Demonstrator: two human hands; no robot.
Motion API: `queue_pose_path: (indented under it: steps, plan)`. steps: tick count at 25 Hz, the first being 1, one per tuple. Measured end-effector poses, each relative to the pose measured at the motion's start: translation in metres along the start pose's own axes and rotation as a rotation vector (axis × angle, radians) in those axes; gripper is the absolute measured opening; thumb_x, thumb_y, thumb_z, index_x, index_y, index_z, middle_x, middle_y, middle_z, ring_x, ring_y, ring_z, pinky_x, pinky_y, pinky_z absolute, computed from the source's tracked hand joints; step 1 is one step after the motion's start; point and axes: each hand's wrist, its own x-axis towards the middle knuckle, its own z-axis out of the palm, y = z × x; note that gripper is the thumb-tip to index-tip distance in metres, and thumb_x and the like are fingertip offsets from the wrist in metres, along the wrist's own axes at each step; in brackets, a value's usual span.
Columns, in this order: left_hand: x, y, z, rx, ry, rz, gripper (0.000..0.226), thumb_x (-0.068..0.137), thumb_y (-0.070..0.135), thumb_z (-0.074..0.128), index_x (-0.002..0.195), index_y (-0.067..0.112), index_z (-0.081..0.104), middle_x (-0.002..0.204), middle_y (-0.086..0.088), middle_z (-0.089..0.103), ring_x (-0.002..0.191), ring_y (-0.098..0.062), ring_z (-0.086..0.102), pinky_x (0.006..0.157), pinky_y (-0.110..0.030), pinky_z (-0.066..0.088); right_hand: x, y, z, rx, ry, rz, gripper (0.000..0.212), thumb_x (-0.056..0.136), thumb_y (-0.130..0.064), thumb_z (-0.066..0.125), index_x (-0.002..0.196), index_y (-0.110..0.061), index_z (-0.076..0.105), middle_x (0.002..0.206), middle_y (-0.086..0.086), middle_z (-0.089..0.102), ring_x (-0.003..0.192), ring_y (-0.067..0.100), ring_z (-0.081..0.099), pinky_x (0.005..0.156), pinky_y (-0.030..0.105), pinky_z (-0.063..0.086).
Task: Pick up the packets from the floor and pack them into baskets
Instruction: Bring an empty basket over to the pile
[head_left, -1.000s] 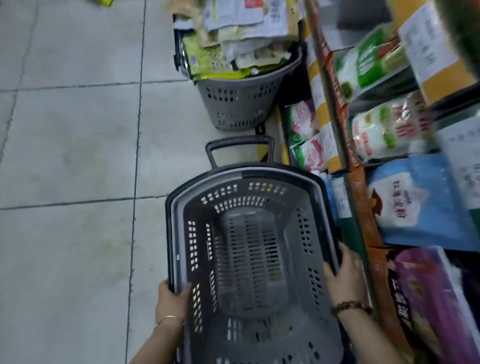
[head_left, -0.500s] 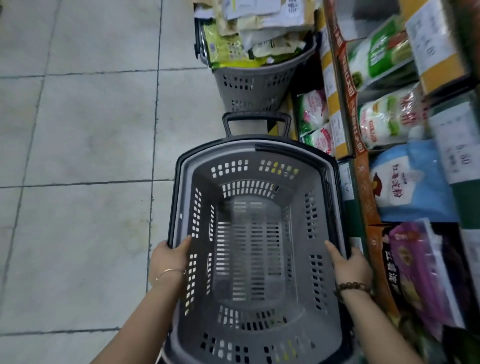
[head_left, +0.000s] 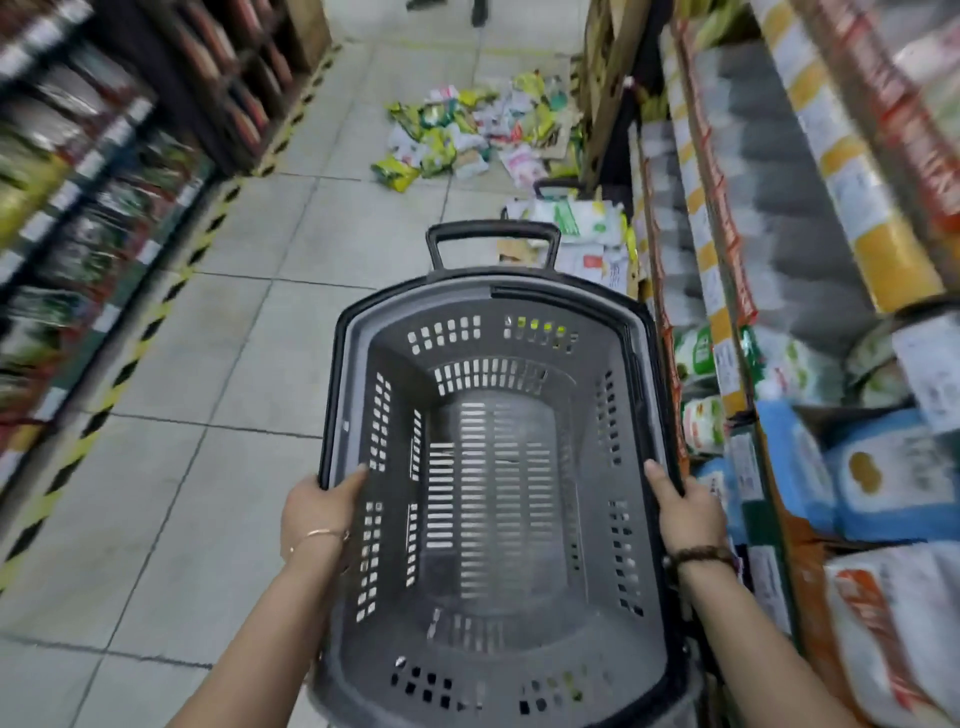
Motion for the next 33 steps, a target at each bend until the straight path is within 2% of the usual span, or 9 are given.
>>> queue_pose_path:
  steps: [2, 5, 7, 14, 19, 23, 28, 31, 33]
  plan:
    - [0.009, 0.022, -0.03, -0.093, 0.034, 0.01, 0.042, 0.074, 0.049, 0.07, 0.076, 0.008, 0.06, 0.078, -0.011, 0.067, 0.074, -0.031, 0.063, 0.072, -0.039, 0.053, -0.007, -0.045, 0.002, 0.006, -0.002, -0.058, 0.061, 0.09, -0.05, 0.053, 0.127, -0.002, 0.054, 0.125, 0.019, 0.057, 0.119, 0.036, 0.051, 0.093, 0.039, 0.04]
    - [0.04, 0.052, -0.067, -0.121, 0.089, 0.043, 0.045, 0.076, 0.051, 0.068, 0.083, 0.007, 0.063, 0.086, -0.014, 0.069, 0.08, -0.034, 0.064, 0.073, -0.039, 0.052, -0.004, -0.103, 0.021, 0.026, 0.013, -0.13, 0.056, 0.087, -0.053, 0.054, 0.097, 0.001, 0.06, 0.098, 0.019, 0.063, 0.101, 0.038, 0.059, 0.076, 0.036, 0.041]
    - [0.069, 0.073, -0.086, -0.123, 0.098, 0.079, 0.048, 0.079, 0.052, 0.065, 0.092, 0.006, 0.065, 0.092, -0.015, 0.069, 0.084, -0.035, 0.063, 0.073, -0.038, 0.051, -0.002, -0.138, 0.041, 0.065, 0.014, -0.156, 0.059, 0.087, -0.05, 0.055, 0.102, 0.007, 0.061, 0.101, 0.023, 0.064, 0.1, 0.037, 0.059, 0.072, 0.033, 0.039]
    - [0.175, 0.153, -0.124, -0.107, 0.091, 0.114, 0.04, 0.081, 0.05, 0.063, 0.076, 0.012, 0.056, 0.079, -0.011, 0.062, 0.073, -0.032, 0.058, 0.066, -0.034, 0.046, 0.028, -0.241, 0.111, 0.079, 0.088, -0.195, 0.046, 0.089, -0.042, 0.058, 0.064, -0.004, 0.052, 0.065, 0.013, 0.054, 0.078, 0.036, 0.058, 0.063, 0.036, 0.036]
    - [0.249, 0.213, -0.111, -0.122, 0.059, 0.094, 0.041, 0.084, 0.046, 0.06, 0.066, 0.011, 0.049, 0.071, -0.009, 0.056, 0.07, -0.03, 0.052, 0.065, -0.034, 0.043, 0.087, -0.307, 0.147, 0.118, 0.104, -0.172, 0.048, 0.087, -0.046, 0.06, 0.064, -0.007, 0.045, 0.065, 0.009, 0.049, 0.072, 0.028, 0.049, 0.064, 0.034, 0.035]
    - [0.326, 0.282, -0.087, -0.105, 0.054, 0.106, 0.038, 0.086, 0.046, 0.058, 0.083, 0.009, 0.057, 0.085, -0.013, 0.062, 0.074, -0.032, 0.054, 0.068, -0.035, 0.044, 0.169, -0.366, 0.184, 0.144, 0.137, -0.178, 0.051, 0.085, -0.046, 0.063, 0.076, 0.005, 0.06, 0.075, 0.019, 0.064, 0.075, 0.035, 0.059, 0.068, 0.036, 0.042]
    - [0.429, 0.403, -0.056, -0.057, 0.1, 0.123, 0.053, 0.085, 0.05, 0.057, 0.104, 0.001, 0.06, 0.103, -0.02, 0.063, 0.092, -0.038, 0.058, 0.073, -0.037, 0.043, 0.277, -0.47, 0.214, 0.193, 0.11, -0.156, 0.053, 0.085, -0.046, 0.062, 0.067, 0.003, 0.053, 0.065, 0.015, 0.057, 0.062, 0.028, 0.05, 0.058, 0.032, 0.034]
    - [0.48, 0.467, -0.038, -0.044, 0.104, 0.132, 0.056, 0.084, 0.055, 0.056, 0.098, 0.0, 0.061, 0.098, -0.021, 0.065, 0.085, -0.038, 0.058, 0.075, -0.042, 0.049, 0.33, -0.527, 0.226, 0.204, 0.127, -0.158, 0.048, 0.085, -0.044, 0.063, 0.063, -0.004, 0.048, 0.061, 0.014, 0.05, 0.059, 0.026, 0.046, 0.057, 0.032, 0.032]
    - [0.511, 0.506, -0.024, -0.068, 0.085, 0.145, 0.06, 0.084, 0.053, 0.058, 0.109, -0.001, 0.061, 0.106, -0.022, 0.065, 0.093, -0.039, 0.059, 0.076, -0.04, 0.047, 0.363, -0.558, 0.233, 0.208, 0.127, -0.144, 0.048, 0.086, -0.042, 0.062, 0.064, -0.001, 0.049, 0.063, 0.015, 0.054, 0.061, 0.029, 0.05, 0.057, 0.033, 0.032]
